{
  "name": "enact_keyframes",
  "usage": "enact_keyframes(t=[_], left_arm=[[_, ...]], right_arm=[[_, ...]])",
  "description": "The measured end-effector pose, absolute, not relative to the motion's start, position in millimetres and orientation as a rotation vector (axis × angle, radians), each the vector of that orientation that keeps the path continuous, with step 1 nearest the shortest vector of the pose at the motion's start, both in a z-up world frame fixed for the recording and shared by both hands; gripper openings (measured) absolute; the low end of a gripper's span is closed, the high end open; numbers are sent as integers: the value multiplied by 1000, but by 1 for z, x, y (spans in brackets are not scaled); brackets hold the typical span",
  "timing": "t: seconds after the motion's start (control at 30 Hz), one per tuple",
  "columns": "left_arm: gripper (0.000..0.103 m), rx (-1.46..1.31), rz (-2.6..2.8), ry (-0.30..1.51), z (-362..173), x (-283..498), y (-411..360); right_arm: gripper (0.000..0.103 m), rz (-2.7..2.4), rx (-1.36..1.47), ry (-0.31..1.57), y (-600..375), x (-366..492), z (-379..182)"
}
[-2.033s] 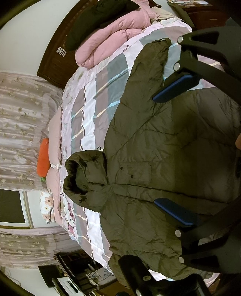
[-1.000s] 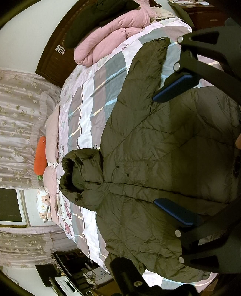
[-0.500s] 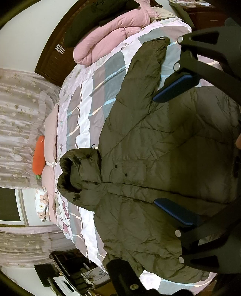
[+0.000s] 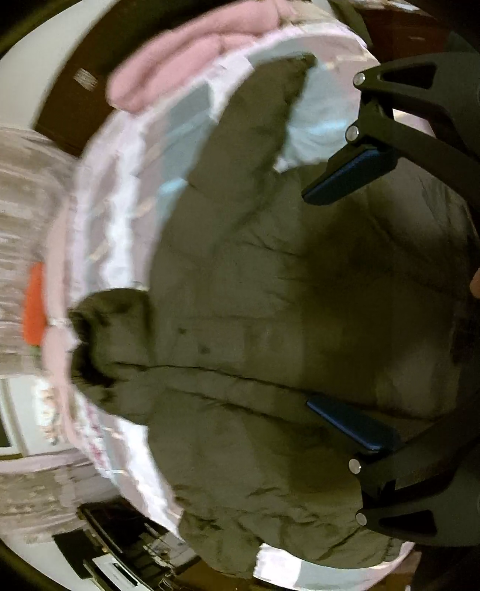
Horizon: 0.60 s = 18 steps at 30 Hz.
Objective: Fold large clothes
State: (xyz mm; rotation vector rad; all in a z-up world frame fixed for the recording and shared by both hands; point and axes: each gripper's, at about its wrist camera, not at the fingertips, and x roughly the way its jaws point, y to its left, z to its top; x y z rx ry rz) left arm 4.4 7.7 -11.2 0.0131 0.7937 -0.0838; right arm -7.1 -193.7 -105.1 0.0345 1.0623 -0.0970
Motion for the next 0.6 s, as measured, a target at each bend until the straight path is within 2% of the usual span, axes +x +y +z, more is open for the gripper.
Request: enact_keyframes(t=[0.2, 0.3, 0.47, 0.53, 0.6], left_arm=[[101, -81, -1, 848, -33, 41, 21], [101, -135, 5, 891, -39, 65, 11], [101, 156, 46, 807, -55, 77, -39], [101, 165, 9, 830, -58, 79, -46], [101, 123, -74, 850, -57, 82, -53]], right_arm=[[102, -322, -2, 980, -280, 24, -88], [102, -420, 72, 1009, -351, 47, -80], [102, -580, 597, 1097, -510, 46, -104], [102, -631, 863, 1103, -564, 23, -128], [102, -671, 1009, 1115, -585, 6, -147]])
